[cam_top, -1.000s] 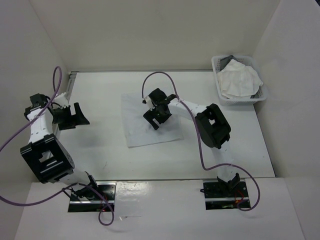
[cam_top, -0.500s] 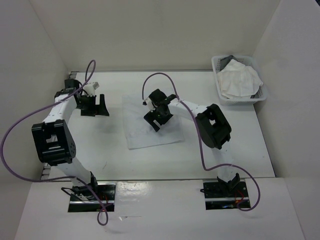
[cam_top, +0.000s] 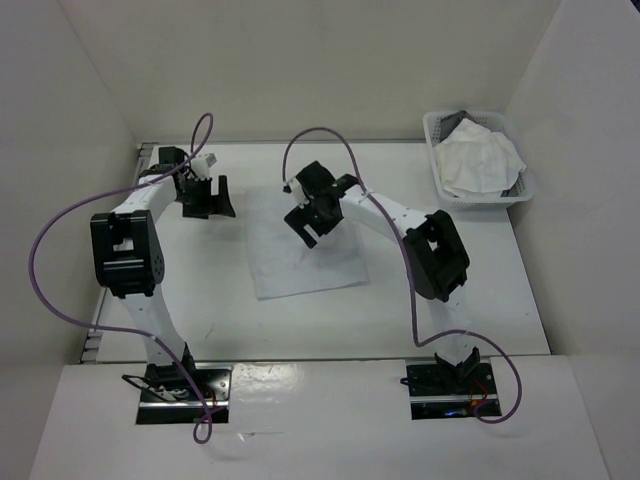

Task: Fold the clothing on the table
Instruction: Flatten the skirt out, then fold the skirt

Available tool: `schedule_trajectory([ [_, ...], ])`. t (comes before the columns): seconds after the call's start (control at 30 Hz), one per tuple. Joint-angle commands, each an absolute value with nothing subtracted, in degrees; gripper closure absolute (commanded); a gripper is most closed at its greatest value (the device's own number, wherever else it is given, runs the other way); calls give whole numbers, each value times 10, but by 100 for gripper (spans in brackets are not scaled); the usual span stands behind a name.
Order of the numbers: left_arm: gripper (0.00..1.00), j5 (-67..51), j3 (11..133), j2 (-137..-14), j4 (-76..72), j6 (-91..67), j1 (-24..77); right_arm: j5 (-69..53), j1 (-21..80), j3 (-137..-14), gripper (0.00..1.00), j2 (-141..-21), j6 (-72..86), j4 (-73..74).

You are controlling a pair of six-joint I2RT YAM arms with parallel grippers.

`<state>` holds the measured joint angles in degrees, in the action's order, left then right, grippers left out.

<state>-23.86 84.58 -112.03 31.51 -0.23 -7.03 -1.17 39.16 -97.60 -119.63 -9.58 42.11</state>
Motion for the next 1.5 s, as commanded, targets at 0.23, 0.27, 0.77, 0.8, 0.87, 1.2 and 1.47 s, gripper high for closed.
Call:
schedule_trajectory([
  [0.23, 0, -204, 891, -1161, 241, -60, -25, 19, 275, -1200, 6, -1173, -23, 425],
  [0.27, 2, -204, 903, -1172, 236, -60, -25, 7, 245, -1215, 8, -1186, -18, 432],
  [0.77, 52, -165, 996, -1250, 202, -80, -7, -75, 209, -1220, 20, -1239, -35, 445],
  [0.8, 55, -171, 996, -1255, 202, -80, -7, -75, 209, -1220, 20, -1239, -35, 445],
  [0.87, 55, -177, 1009, -1263, 202, -80, -1, -81, 209, -1215, 20, -1239, -35, 445],
  [1.2, 55, -177, 1021, -1288, 202, -75, 23, -121, 199, -1247, 20, -1277, -29, 445],
  [1.47, 55, -150, 1021, -1283, 202, -69, 28, -147, 188, -1232, 20, -1288, -24, 391],
])
